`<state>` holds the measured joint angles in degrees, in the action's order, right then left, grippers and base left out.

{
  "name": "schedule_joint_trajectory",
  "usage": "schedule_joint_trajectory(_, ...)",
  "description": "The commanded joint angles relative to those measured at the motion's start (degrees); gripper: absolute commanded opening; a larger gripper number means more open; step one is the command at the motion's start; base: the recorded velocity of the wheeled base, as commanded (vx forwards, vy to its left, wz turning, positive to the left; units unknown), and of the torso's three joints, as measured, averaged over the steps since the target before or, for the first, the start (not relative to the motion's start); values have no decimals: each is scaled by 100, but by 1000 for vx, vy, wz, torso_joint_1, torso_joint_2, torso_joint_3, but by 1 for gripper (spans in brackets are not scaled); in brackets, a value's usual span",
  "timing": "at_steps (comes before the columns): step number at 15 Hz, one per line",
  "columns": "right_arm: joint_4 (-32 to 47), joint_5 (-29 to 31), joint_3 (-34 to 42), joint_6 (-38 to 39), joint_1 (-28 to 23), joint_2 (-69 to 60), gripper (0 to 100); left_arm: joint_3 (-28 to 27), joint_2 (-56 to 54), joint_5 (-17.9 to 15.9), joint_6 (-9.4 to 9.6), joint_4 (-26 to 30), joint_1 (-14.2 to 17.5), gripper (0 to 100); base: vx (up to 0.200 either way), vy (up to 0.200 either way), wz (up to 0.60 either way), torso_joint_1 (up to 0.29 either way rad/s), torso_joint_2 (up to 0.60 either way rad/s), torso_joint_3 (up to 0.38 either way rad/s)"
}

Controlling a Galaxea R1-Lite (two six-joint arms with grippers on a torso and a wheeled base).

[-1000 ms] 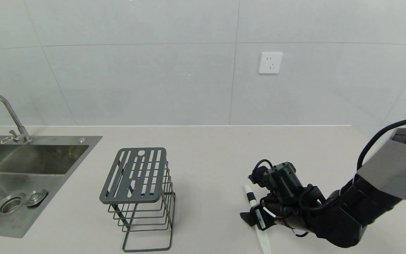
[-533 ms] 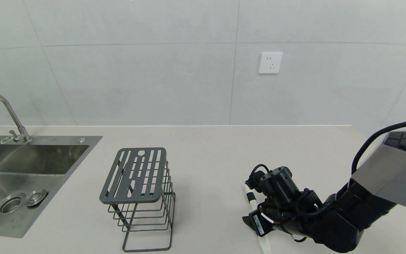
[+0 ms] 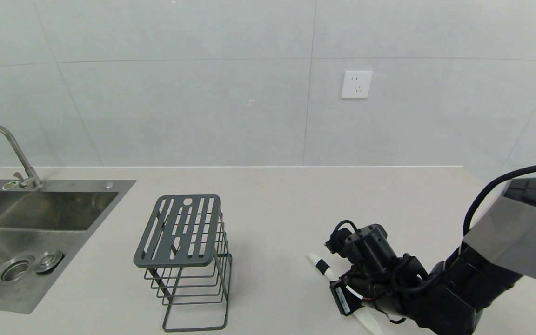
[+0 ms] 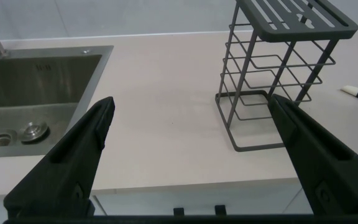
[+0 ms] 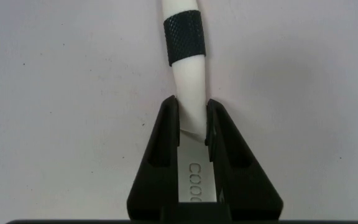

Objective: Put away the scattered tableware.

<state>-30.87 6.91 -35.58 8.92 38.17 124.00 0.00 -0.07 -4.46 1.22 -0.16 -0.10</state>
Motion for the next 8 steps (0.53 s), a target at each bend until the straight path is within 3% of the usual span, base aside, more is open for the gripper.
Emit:
schedule_joint_trajectory(1,2,3,-36,-5,-38,-87,0,0,7,-2,1,-2,1,100,0,0,0,0,0,0)
schedule_joint_trajectory(4,-16,3,25,-136,-178,-113,0,0,7,-2,-8,-2,1,100,0,0,0,0,0,0)
schedule_joint_trajectory(5,-77,3,-19,-145,-169,-122,100,0,7,-2,-8,-2,1,100,0,0,0,0,0,0)
schedule_joint_trajectory(8,-394,21,-71,-172,-240,-192,100,0,7,-2,-16,-2,1,100,0,0,0,0,0,0)
